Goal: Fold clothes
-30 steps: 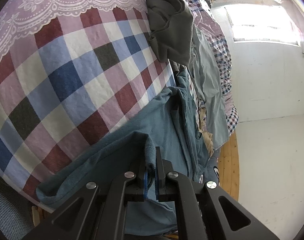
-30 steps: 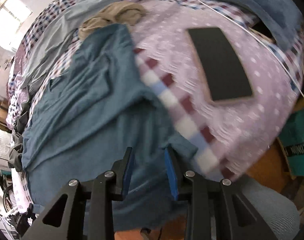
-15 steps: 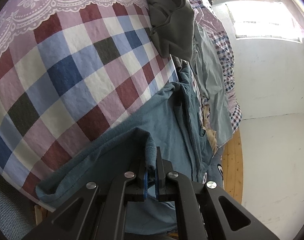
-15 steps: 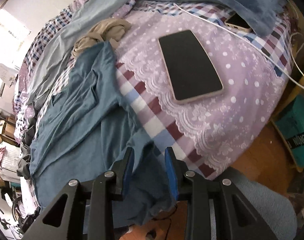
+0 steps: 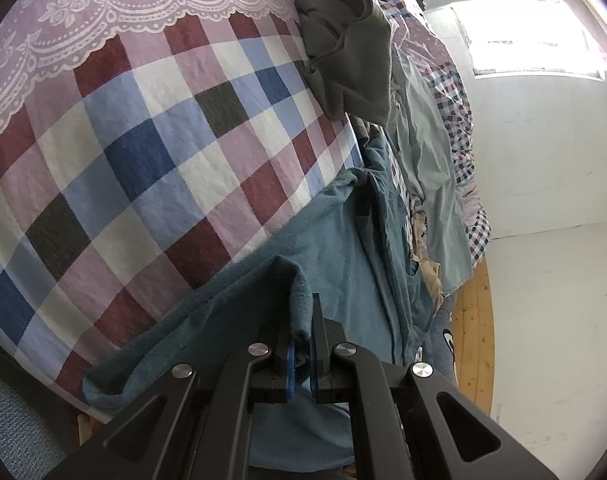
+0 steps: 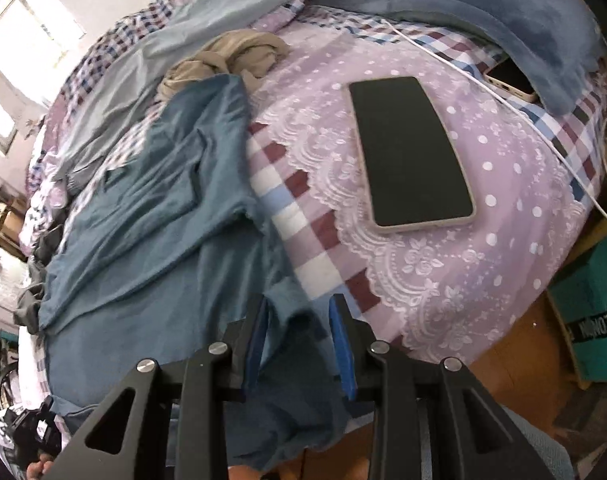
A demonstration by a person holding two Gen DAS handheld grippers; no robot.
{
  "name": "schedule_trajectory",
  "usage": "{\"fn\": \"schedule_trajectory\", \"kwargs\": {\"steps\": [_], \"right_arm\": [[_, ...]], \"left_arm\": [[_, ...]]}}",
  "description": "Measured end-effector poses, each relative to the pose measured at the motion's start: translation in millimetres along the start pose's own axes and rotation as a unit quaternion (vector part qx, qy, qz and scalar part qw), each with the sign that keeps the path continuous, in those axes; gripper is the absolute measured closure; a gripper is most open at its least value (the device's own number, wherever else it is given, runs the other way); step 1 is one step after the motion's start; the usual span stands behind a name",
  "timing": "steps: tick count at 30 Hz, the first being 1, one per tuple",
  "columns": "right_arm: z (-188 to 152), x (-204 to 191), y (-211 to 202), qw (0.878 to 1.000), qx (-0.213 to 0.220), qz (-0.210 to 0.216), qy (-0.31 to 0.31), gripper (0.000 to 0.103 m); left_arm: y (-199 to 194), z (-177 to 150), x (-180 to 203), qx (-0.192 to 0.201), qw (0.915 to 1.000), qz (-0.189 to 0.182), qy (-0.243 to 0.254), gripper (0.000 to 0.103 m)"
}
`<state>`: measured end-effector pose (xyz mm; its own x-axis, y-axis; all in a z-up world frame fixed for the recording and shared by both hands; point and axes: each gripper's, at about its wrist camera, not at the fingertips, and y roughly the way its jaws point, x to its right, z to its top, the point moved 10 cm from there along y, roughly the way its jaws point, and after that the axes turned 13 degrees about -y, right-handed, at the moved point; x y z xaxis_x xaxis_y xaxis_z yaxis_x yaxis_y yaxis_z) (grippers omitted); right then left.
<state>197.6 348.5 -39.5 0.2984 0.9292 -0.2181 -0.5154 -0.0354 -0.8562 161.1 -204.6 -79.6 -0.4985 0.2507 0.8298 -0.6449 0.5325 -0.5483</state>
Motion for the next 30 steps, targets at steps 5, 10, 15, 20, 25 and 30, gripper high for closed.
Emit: {"fn": "schedule_trajectory", "kwargs": {"steps": [5, 10, 15, 20, 25, 30], "right_arm": [[0, 6, -2, 1.000, 0.005, 0.013, 0.015, 0.070], [-1, 4, 5, 0.999, 0.001, 0.031, 0.023, 0.070], [0, -3, 12, 0.999, -0.001, 0.039, 0.015, 0.070], [0, -8, 14, 1.000, 0.001, 0.027, -0.002, 0.070], [2, -11, 6, 0.999, 0.016, 0.024, -0.016, 0.087], [0, -16, 3, 0.999, 0.019, 0.021, -0.033, 0.100]], "left_arm": [[1, 0, 0, 0.000, 1.0000, 0.002, 0.002, 0.100], [1, -1, 1, -0.001, 1.0000, 0.003, 0.004, 0.100], [1, 0, 1, -0.001, 1.0000, 0.004, 0.006, 0.100], [0, 1, 0, 0.003, 0.9999, 0.006, 0.008, 0.100], [-2, 1, 1, 0.007, 0.9999, 0.004, 0.009, 0.100], [-4, 0, 3, 0.010, 0.9999, 0.000, 0.013, 0.100]]}}
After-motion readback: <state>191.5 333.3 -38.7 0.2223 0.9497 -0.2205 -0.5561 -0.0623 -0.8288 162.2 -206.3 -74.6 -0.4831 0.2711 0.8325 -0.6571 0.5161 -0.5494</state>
